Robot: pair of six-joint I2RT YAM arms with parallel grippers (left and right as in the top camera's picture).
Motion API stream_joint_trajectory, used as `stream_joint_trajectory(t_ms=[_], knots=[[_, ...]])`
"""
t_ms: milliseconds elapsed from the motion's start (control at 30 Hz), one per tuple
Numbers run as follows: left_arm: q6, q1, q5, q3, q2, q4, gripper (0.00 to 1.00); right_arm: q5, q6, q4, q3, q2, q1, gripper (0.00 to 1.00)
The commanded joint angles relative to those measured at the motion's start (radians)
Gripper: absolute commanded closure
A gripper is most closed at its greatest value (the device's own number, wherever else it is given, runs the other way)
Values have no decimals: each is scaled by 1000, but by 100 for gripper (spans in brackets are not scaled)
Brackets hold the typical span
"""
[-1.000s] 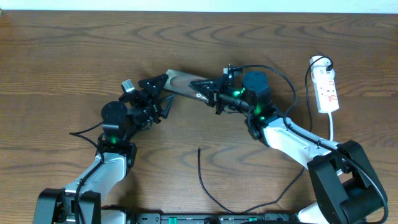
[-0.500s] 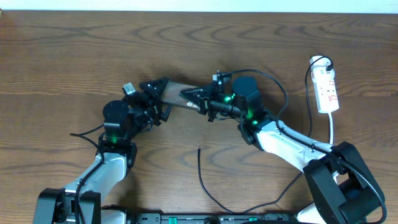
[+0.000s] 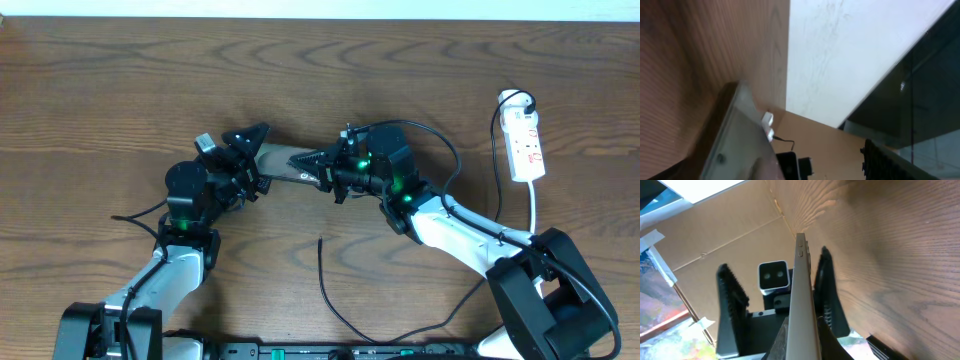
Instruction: Plug charger to phone and switch on socket
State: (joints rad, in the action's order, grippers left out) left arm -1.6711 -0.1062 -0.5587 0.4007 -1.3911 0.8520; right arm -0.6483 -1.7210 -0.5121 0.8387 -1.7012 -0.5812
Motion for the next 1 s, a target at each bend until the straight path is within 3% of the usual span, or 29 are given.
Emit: stream_joint_trajectory(t_ms=[0,200,567,800,967], knots=[[20,5,34,9,6,-63,2,-8,-5,-11,19,5,-10,99],[12,5,55,9,6,-136,2,5,10,-11,19,5,-10,99],[13,5,16,9,6,26,2,14,16,-14,19,5,-10,99],[33,5,-10,9,6,26,0,14,17,-31,19,5,-10,99],[40,5,-10,9,6,25,17,14,17,-31,19,5,-10,99]])
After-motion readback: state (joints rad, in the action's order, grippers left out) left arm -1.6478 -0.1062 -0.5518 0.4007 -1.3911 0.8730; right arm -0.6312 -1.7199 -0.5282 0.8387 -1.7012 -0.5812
